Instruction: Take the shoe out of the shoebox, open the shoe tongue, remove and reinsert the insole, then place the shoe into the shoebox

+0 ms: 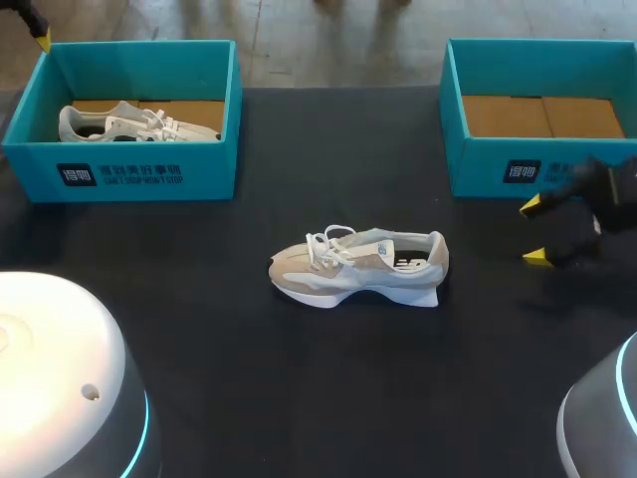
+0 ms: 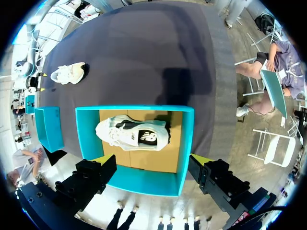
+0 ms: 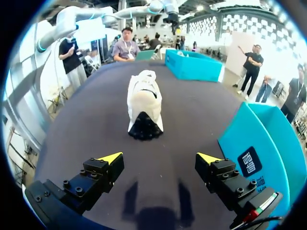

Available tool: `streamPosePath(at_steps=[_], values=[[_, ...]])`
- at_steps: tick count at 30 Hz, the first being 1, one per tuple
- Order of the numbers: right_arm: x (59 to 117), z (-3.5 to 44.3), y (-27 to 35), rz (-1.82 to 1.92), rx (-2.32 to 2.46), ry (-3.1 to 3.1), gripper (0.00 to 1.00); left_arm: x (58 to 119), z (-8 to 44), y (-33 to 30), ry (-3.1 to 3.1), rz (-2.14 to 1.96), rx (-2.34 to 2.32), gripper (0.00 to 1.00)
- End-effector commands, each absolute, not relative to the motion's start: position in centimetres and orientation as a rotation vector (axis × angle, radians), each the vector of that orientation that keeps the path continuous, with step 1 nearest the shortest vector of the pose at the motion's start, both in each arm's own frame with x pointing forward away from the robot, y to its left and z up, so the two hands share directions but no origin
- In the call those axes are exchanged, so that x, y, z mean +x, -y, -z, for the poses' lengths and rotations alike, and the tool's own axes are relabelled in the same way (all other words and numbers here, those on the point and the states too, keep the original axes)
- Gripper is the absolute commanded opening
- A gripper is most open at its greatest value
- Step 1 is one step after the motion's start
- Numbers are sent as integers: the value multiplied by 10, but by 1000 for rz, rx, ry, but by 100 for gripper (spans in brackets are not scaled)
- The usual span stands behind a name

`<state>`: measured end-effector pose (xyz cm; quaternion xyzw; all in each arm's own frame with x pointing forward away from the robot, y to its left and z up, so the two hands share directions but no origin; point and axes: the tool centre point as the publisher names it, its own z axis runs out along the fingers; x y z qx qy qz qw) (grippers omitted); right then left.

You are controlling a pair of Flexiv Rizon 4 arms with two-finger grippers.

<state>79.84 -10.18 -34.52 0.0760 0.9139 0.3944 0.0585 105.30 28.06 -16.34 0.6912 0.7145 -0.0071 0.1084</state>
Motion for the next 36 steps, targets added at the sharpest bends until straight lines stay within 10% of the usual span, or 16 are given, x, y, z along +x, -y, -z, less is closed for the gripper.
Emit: streamPosePath(at_steps=[1, 36], values=[[795, 356, 119, -1325, 204, -2693, 100, 1052, 163, -281, -2100, 17, 2034, 100], [794, 376, 115, -1345, 189, -2679, 100, 1052, 163, -281, -2100, 17, 2034, 100]])
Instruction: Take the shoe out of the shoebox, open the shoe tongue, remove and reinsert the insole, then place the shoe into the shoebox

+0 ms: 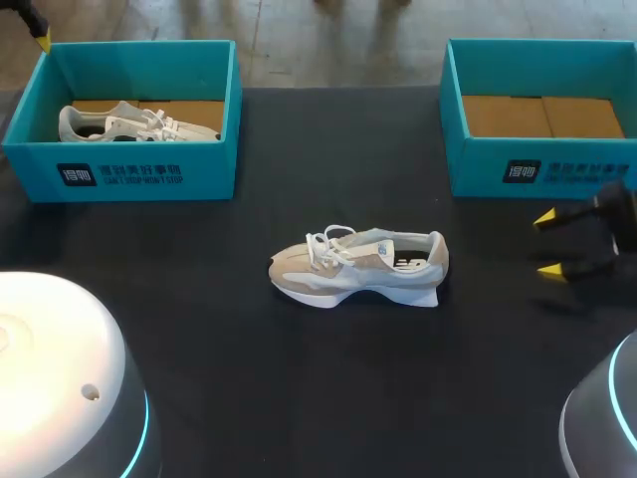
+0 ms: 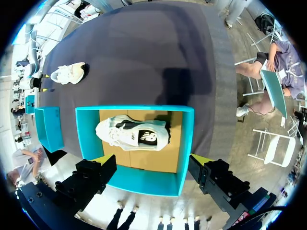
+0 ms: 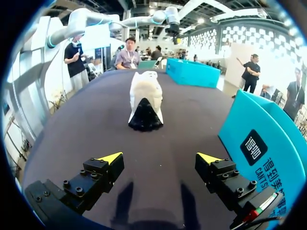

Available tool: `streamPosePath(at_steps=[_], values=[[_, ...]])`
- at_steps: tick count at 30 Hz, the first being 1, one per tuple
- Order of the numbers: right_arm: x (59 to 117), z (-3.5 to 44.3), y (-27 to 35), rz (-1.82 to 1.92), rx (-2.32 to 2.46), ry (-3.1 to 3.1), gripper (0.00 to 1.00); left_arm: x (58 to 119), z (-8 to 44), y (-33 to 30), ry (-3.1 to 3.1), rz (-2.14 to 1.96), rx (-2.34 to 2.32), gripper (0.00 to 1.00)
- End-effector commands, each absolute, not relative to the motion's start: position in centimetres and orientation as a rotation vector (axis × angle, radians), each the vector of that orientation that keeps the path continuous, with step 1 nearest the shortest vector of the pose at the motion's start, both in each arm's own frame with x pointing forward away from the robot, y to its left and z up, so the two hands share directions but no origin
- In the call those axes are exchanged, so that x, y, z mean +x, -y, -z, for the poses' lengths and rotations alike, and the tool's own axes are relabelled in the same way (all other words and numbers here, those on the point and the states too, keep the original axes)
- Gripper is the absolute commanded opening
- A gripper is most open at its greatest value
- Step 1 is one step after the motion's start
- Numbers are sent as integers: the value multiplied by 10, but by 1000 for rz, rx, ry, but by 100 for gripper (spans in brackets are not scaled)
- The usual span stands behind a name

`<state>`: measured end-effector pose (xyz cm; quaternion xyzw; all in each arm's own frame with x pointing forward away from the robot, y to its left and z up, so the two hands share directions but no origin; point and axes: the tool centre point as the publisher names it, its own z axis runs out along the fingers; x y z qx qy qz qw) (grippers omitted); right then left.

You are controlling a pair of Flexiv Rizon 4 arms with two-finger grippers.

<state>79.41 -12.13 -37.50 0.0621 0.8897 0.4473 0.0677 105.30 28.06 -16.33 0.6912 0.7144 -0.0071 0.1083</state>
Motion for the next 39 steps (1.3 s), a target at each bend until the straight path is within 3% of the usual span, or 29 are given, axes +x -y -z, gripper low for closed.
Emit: streamPosePath(at_steps=[1, 39], values=[[793, 377, 111, -1351, 185, -2680, 100, 1052, 163, -281, -2100, 17, 2034, 100], [785, 394, -5, -1413, 353, -2597, 100, 1052, 163, -281, -2100, 17, 2034, 100]])
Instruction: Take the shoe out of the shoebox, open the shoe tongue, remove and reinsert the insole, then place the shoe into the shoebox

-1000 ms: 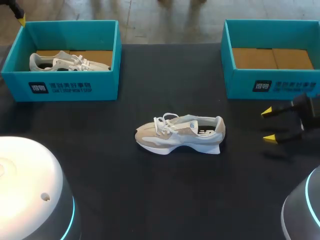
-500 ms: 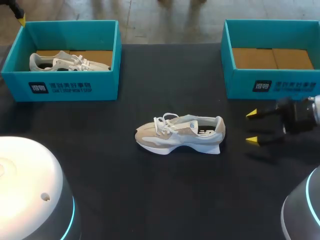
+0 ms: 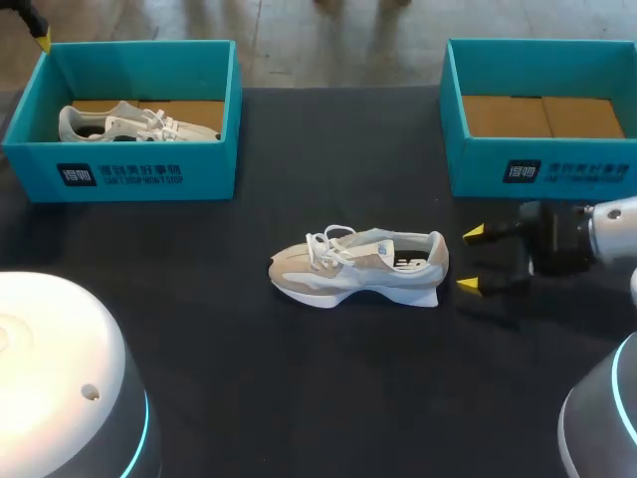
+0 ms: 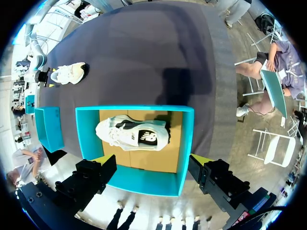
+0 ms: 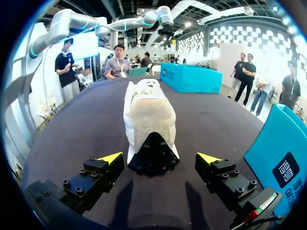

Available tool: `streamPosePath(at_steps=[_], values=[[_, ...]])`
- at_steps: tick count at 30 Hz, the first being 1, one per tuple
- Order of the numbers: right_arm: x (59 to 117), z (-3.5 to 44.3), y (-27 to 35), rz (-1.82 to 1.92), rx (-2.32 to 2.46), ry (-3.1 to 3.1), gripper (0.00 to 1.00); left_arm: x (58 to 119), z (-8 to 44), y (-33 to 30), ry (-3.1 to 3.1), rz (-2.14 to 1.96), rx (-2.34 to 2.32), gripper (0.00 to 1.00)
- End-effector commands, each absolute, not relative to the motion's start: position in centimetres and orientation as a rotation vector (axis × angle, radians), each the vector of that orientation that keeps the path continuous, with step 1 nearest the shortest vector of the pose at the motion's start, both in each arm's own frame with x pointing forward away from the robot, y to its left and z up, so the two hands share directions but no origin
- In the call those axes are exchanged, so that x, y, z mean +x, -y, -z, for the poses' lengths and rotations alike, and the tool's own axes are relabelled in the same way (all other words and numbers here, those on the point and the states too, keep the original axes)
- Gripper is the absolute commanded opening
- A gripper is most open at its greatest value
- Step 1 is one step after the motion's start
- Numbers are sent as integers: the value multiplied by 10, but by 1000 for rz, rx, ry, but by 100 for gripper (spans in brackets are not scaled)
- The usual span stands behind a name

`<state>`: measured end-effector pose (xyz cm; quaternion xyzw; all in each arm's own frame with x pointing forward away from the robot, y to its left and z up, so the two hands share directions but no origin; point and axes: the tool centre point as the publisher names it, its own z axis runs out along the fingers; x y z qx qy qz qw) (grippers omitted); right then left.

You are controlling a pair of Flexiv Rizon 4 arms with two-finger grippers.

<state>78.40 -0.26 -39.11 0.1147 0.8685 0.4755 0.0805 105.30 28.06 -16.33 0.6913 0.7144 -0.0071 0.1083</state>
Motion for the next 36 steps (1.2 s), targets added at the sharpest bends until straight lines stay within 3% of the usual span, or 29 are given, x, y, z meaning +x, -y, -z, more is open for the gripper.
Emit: streamPosePath(at_steps=[1, 36], values=[[785, 394, -5, -1413, 353, -2597, 100, 1052, 163, -281, -2100, 17, 2034, 100], [788, 409, -37, -1451, 426, -2587, 100, 1052, 163, -281, -2100, 17, 2034, 100]])
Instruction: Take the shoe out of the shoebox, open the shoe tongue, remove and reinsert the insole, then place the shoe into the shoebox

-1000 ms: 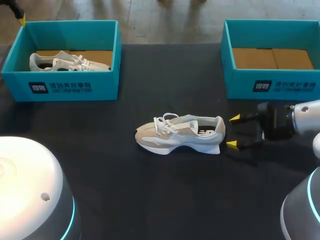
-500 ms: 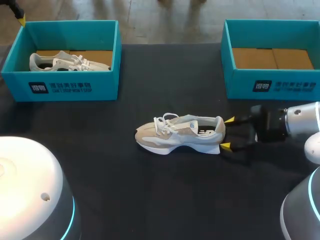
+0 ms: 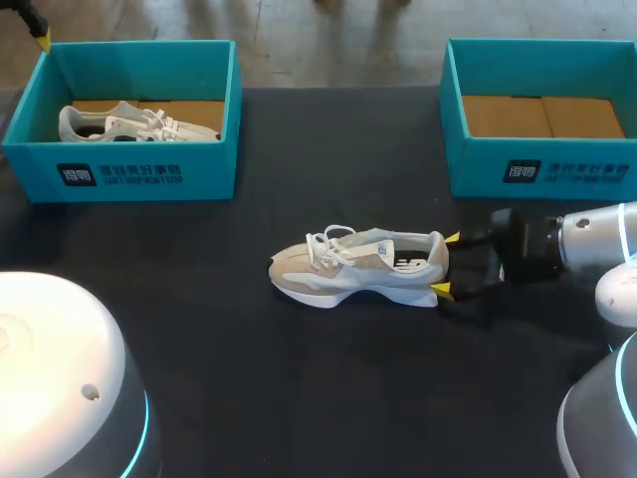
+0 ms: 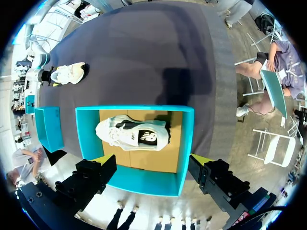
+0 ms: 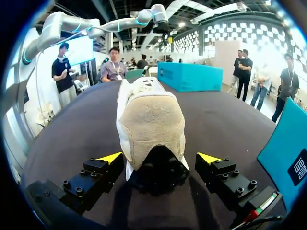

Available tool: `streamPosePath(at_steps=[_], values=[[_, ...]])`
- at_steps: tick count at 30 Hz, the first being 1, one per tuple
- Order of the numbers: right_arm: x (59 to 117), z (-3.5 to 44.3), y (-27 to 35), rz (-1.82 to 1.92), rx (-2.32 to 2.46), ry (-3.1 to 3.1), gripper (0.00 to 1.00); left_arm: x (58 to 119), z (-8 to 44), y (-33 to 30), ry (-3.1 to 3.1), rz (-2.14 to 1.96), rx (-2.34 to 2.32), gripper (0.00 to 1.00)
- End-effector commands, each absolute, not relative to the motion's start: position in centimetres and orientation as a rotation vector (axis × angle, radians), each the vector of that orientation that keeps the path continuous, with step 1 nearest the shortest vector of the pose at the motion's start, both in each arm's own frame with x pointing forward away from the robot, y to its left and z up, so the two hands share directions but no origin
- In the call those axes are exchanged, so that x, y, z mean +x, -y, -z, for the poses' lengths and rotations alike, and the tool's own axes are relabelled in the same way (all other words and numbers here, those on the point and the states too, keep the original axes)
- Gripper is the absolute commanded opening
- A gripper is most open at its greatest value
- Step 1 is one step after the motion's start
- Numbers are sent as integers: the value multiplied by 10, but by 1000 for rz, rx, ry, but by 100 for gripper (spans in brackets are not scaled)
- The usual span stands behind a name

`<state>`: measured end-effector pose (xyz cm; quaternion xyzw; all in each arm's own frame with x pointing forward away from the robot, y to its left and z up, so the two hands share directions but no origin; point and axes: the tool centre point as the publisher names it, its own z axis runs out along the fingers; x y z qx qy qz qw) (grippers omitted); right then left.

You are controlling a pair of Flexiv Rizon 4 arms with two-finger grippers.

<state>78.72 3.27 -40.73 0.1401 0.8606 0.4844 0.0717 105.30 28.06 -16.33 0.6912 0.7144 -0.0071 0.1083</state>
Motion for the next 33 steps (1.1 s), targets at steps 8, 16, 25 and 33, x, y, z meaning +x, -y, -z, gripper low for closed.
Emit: streamPosePath(at_steps=[8, 16, 25, 33], values=[[789, 409, -43, -1461, 431, -2583, 100, 1052, 163, -281, -2100, 17, 2034, 100], [790, 413, -54, -1477, 425, -2587, 100, 1052, 163, -281, -2100, 17, 2034, 100], [790, 420, -59, -1505, 438, -2589, 100, 1052, 163, -281, -2100, 17, 2034, 100], [792, 424, -62, -1565, 415, -2575, 100, 1052, 163, -281, -2100, 17, 2034, 100]])
